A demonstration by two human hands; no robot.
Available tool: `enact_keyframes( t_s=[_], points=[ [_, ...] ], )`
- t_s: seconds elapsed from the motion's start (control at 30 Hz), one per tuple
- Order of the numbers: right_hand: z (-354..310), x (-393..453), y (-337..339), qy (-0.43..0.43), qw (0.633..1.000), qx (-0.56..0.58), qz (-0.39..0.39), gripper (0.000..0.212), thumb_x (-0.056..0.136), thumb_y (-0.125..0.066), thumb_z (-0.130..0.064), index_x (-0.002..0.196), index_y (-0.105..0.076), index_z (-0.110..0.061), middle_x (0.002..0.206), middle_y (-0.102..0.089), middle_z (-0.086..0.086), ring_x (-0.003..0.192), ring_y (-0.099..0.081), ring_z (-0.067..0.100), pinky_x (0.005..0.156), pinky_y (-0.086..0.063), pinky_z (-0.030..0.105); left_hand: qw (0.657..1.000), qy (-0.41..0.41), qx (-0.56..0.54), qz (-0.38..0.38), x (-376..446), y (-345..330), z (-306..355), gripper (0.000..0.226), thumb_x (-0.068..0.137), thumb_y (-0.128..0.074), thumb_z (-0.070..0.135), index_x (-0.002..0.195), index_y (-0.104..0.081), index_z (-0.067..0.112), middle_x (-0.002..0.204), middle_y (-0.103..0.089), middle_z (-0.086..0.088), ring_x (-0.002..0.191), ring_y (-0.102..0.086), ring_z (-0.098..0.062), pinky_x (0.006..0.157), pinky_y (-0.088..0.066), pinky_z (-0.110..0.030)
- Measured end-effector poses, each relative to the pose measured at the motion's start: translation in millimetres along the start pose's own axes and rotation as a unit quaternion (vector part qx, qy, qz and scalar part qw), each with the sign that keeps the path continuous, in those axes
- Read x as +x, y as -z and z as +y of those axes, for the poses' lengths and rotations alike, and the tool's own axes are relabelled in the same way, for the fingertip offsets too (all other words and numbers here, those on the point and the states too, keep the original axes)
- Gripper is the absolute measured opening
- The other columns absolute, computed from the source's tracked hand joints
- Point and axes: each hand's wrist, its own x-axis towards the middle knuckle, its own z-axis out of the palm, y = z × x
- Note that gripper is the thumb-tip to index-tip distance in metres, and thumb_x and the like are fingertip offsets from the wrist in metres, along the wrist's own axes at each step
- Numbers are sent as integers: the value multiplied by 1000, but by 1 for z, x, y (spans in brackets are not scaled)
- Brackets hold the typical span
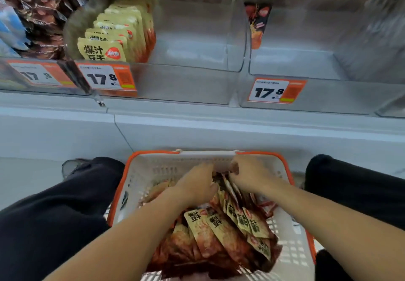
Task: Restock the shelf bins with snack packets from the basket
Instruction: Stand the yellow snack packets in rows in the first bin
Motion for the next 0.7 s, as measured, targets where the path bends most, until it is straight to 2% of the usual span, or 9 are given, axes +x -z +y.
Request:
enact_keyframes(
  t_s=[0.07, 0.17, 0.23, 0.33, 0.4, 0.47, 0.53, 0.6, 0.7],
  points=[
    [28, -12, -21, -38, 999, 10, -1, 21, 81, -59, -15, 64, -45, -18, 69, -55, 4, 67, -50, 21, 57, -34, 31, 998, 9, -12, -63, 1, -28, -1, 37, 98, -52, 32, 125, -50, 8, 121, -56, -12, 104, -57, -27, 92, -49, -44],
    [63, -28, -49, -64, 997, 2, -35, 20, 85, -66, -30, 91, -49, -21, 100, -54, 1, 87, -54, 22, 71, -41, 32, 989, 52, -119, -65, 5, -53, 2, 34, 102, -49, 32, 125, -47, 8, 103, -59, -8, 77, -54, -17, 72, -52, -36],
    [75, -34, -65, -51, 997, 0, -60, 30, 85, -67, -36, 108, -57, -21, 113, -57, 1, 107, -58, 24, 86, -47, 36, 977, 100, -180, -53, 10, -64, 4, 45, 102, -50, 33, 139, -43, 8, 108, -59, -3, 81, -54, -11, 67, -47, -23],
    [75, -40, -80, -20, 997, 7, -75, 50, 91, -61, -35, 139, -54, -22, 142, -47, 0, 131, -45, 26, 108, -40, 41, 957, 145, -243, -62, 19, -82, 6, 49, 101, -53, 40, 138, -48, 9, 124, -59, -4, 100, -58, -14, 78, -44, -22],
    [72, -41, -84, -11, 996, 4, -91, 53, 95, -55, -33, 146, -47, -25, 150, -39, 0, 135, -38, 31, 112, -35, 43, 946, 168, -275, -41, 25, -90, 7, 41, 98, -57, 44, 118, -59, 9, 92, -64, 1, 77, -60, -4, 69, -44, -22],
    [72, -43, -85, 4, 992, -13, -122, 57, 96, -51, -27, 151, -39, -27, 157, -32, -1, 138, -30, 34, 116, -29, 43, 943, 196, -270, -16, 28, -93, 8, 36, 97, -60, 41, 87, -62, 7, 56, -48, 4, 44, -45, -4, 54, -39, -24],
    [73, -43, -84, 12, 989, -27, -142, 60, 95, -48, -22, 153, -35, -28, 160, -31, -5, 138, -26, 34, 117, -27, 43, 948, 213, -236, 4, 31, -95, 10, 40, 95, -63, 38, 69, -60, 9, 49, -43, 1, 42, -42, -11, 51, -37, -26],
    [75, -41, -85, 13, 988, -15, -152, 61, 93, -46, -20, 152, -37, -31, 158, -35, -10, 136, -28, 33, 114, -30, 44, 947, 228, -226, 25, 33, -96, 15, 39, 93, -66, 34, 63, -61, 10, 50, -48, 1, 45, -46, -13, 51, -40, -26],
    [75, -40, -85, -5, 988, 25, -151, 57, 85, -45, -23, 141, -51, -38, 141, -55, -13, 128, -42, 28, 109, -39, 44, 948, 249, -197, 29, 33, -97, 25, 43, 94, -66, 25, 55, -59, 9, 48, -49, 1, 45, -48, -12, 48, -39, -23]
  ],
)
